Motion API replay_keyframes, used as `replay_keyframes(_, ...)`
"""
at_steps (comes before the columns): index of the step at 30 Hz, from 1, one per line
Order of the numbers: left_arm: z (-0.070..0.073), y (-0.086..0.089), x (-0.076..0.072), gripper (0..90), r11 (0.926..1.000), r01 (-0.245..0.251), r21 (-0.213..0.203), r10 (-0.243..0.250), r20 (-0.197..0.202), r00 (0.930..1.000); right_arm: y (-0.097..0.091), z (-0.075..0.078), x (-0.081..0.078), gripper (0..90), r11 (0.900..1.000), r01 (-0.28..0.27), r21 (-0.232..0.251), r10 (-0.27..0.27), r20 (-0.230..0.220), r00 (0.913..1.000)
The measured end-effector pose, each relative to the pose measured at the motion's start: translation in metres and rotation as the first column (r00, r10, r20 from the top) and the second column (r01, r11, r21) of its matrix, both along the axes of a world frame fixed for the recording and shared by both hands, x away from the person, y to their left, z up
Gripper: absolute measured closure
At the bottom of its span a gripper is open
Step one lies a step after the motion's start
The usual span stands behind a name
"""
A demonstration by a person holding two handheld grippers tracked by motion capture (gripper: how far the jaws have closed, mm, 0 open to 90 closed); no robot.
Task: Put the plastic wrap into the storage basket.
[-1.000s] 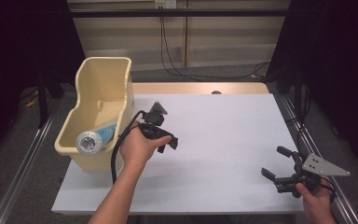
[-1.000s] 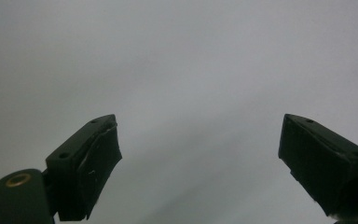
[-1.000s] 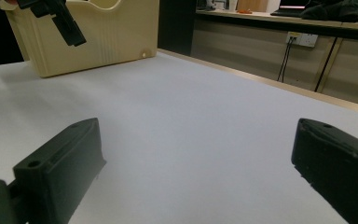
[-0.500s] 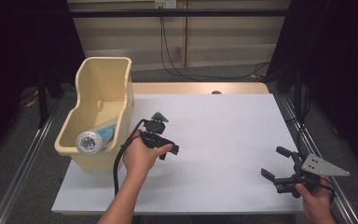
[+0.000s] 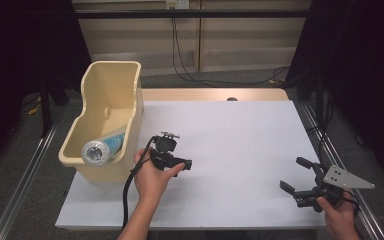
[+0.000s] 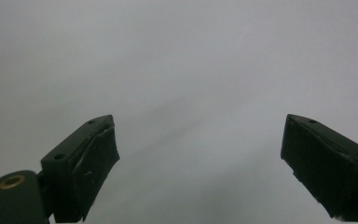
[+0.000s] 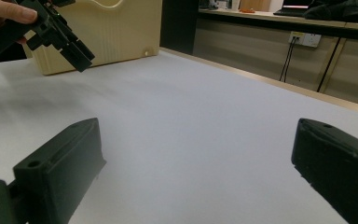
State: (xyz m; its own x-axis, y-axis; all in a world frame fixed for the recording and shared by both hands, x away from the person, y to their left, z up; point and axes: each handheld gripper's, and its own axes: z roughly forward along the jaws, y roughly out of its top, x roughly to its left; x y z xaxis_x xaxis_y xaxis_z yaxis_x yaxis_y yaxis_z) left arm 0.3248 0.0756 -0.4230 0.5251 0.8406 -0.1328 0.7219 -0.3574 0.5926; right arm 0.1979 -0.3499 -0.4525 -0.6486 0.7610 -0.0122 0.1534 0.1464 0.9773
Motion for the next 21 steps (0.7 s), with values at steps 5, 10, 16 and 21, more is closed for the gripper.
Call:
replay_keyframes(5, -0.008, 0.000, -0.008, 9.8, 0.9997, 0.003, -0.023, -0.001, 0.112, 0.9938, 0.000, 0.000, 0.000, 1.5, 1.0000, -0.004, -0.001, 0.004, -0.002, 1.0000)
replay_keyframes(10, -0.015, 0.003, -0.017, 9.9, 0.9981, -0.001, -0.061, 0.015, 0.236, 0.9717, 0.000, 0.000, 0.000, 1.5, 1.0000, -0.001, 0.001, 0.001, -0.001, 1.0000)
replay_keyframes(16, -0.021, 0.010, -0.029, 9.8, 0.9943, -0.003, -0.106, 0.043, 0.380, 0.9238, 0.001, -0.002, 0.000, 1.5, 1.0000, 0.000, 0.007, 0.000, -0.006, 1.0000)
replay_keyframes(21, -0.021, 0.014, -0.032, 9.8, 0.9910, -0.001, -0.134, 0.060, 0.434, 0.8991, 0.002, -0.002, 0.001, 1.4, 0.9999, 0.007, 0.012, -0.007, -0.009, 0.9999)
